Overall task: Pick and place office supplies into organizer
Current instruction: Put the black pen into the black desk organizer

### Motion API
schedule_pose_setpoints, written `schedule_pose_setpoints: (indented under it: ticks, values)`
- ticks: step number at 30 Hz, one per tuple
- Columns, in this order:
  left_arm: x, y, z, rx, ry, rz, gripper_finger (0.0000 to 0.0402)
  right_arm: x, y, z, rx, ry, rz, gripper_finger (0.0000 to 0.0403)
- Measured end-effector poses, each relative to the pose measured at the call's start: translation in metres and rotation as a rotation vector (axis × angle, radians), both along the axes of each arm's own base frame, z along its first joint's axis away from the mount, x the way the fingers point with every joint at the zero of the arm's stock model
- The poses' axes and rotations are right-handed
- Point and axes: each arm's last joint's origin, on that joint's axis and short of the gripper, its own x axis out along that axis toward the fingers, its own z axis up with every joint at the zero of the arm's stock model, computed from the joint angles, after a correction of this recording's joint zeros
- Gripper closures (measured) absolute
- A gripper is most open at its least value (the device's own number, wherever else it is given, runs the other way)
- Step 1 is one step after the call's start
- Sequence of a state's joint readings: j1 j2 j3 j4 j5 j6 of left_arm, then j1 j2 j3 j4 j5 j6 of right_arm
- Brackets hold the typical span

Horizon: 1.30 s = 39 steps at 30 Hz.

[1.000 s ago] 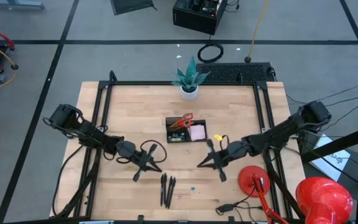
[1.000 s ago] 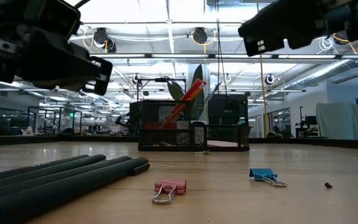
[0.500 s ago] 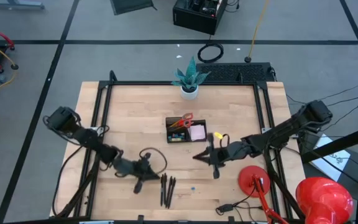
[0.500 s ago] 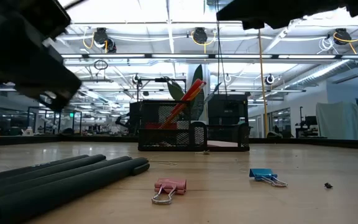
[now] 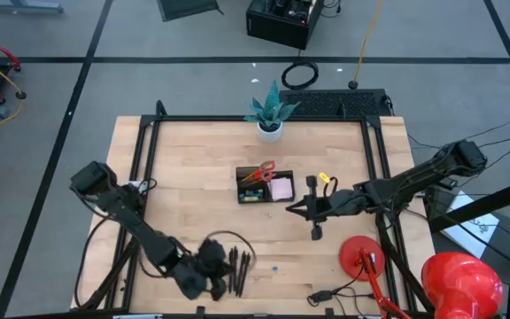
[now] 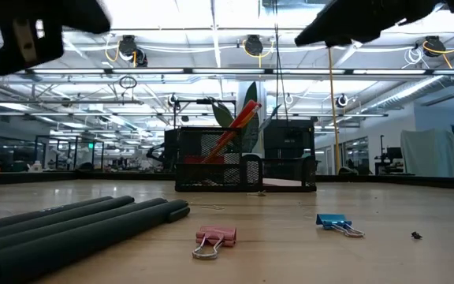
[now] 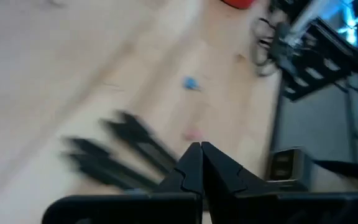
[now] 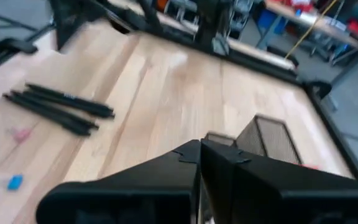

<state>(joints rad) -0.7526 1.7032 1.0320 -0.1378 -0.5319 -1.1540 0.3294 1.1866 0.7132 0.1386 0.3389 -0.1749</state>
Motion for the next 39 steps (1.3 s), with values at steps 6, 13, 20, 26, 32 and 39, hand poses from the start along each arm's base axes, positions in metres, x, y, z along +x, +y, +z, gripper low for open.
schedule_pose_setpoints:
  ticks: [6, 13, 20, 26, 32, 39]
  values:
    - [0.042, -0.033, -0.019, -0.092, 0.199, -0.042, 0.0355, -0.002, 0.001, 0.000, 0.046, 0.024, 0.040, 0.0399]
    - [0.056, -0.037, -0.014, -0.008, 0.546, 0.088, 0.0268, -0.011, 0.001, 0.018, 0.082, -0.068, 0.148, 0.0399]
    - [0.061, -0.026, 0.010, -0.078, 0.558, 0.270, 0.0206, -0.016, -0.001, 0.027, 0.093, -0.104, 0.149, 0.0399]
    - [0.072, -0.008, -0.004, -0.164, 0.636, 0.394, 0.0202, -0.016, -0.001, 0.027, 0.074, -0.107, 0.155, 0.0399]
    - [0.076, 0.005, -0.007, -0.198, 0.677, 0.452, 0.0202, -0.016, -0.001, 0.026, 0.067, -0.099, 0.157, 0.0399]
    - [0.080, 0.008, -0.013, -0.225, 0.706, 0.457, 0.0202, -0.017, -0.001, 0.025, 0.042, -0.093, 0.165, 0.0399]
